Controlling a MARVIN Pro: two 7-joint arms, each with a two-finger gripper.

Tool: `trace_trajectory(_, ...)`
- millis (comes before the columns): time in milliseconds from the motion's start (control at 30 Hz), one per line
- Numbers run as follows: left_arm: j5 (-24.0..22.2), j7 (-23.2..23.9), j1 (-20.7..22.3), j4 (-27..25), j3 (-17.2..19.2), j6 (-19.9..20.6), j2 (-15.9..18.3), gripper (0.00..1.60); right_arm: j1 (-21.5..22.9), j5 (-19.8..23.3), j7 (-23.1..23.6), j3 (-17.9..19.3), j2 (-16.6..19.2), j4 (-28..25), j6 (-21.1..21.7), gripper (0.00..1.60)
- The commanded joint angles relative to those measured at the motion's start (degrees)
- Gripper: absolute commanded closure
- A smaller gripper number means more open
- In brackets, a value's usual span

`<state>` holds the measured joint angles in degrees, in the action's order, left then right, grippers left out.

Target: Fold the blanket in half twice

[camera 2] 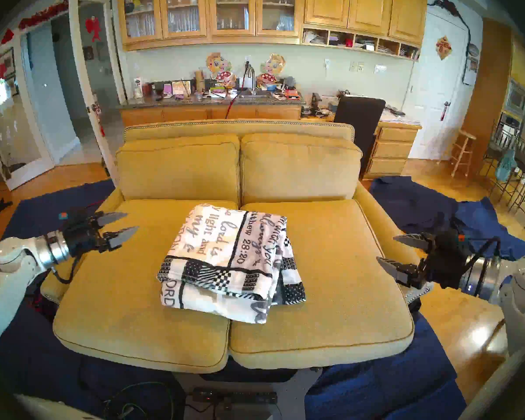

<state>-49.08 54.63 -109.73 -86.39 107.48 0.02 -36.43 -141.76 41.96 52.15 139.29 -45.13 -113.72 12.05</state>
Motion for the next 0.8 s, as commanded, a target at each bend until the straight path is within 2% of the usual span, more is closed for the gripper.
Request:
trace_trajectory(0, -0.12, 5.45, -0.57, 1.62, 3.34, -5.0, 1.26, 0.0, 0.45, 0.27, 0.05, 1.36, 0.03, -0.61, -0.03, 0.0)
trace_trajectory(267, -0.14, 5.59, -1.03, 0.0, 2.97, -6.15, -0.22, 0.0, 0.44, 0.27, 0.06, 1.38, 0.02, -0.63, -0.01, 0.0)
trace_trajectory(367, 0.55, 3.5, -1.0, -0.96, 2.38, -5.92, -0.9, 0.0, 0.44, 0.27, 0.06, 1.39, 0.01, -0.64, 0.0, 0.0)
trace_trajectory(533, 2.12, -1.03, 1.28, -1.62, -0.88, -3.48, -0.79, 0.0, 0.45, 0.27, 0.06, 1.38, 0.02, -0.63, -0.01, 0.0)
trace_trajectory(767, 3.68, -3.33, 0.44, -2.94, -0.15, -2.58, -0.4, 0.0, 0.46, 0.26, 0.06, 1.35, 0.02, -0.61, -0.03, 0.0)
